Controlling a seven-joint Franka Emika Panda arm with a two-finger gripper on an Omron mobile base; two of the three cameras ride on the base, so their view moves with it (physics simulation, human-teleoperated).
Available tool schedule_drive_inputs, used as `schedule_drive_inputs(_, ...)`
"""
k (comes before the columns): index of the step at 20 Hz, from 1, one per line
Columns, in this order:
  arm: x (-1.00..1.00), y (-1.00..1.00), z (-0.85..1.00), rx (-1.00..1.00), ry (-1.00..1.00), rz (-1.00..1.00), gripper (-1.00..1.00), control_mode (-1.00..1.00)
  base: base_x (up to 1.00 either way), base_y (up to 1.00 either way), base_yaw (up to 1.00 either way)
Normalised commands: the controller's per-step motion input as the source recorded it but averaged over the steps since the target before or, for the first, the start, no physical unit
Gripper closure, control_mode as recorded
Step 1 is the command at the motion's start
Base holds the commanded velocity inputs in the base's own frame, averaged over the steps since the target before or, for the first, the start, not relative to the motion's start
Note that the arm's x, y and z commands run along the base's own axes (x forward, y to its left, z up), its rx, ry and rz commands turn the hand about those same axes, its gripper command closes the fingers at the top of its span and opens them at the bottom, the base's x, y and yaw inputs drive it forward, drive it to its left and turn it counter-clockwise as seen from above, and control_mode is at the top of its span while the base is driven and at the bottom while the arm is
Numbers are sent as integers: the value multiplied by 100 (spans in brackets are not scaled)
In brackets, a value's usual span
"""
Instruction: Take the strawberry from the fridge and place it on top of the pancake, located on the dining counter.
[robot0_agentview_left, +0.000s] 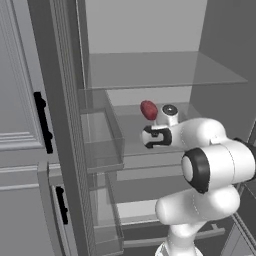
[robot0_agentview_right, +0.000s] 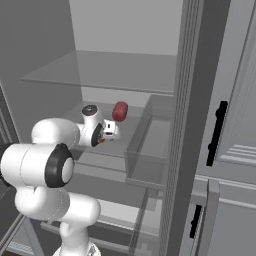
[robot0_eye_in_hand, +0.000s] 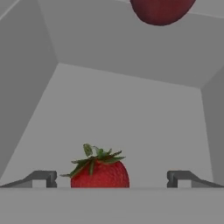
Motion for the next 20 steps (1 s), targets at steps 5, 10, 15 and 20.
schedule_drive_inputs(5, 1, 3, -24, 0, 7, 0, 100, -100, 0, 0, 0)
schedule_drive_inputs(10, -4, 8, -28, 0, 6, 0, 100, -100, 0, 0, 0)
schedule_drive_inputs(15, -20, 0, -3, 0, 0, -2, 100, -100, 0, 0, 0)
schedule_drive_inputs(20, -28, 0, 0, 0, 0, -6, 100, -100, 0, 0, 0)
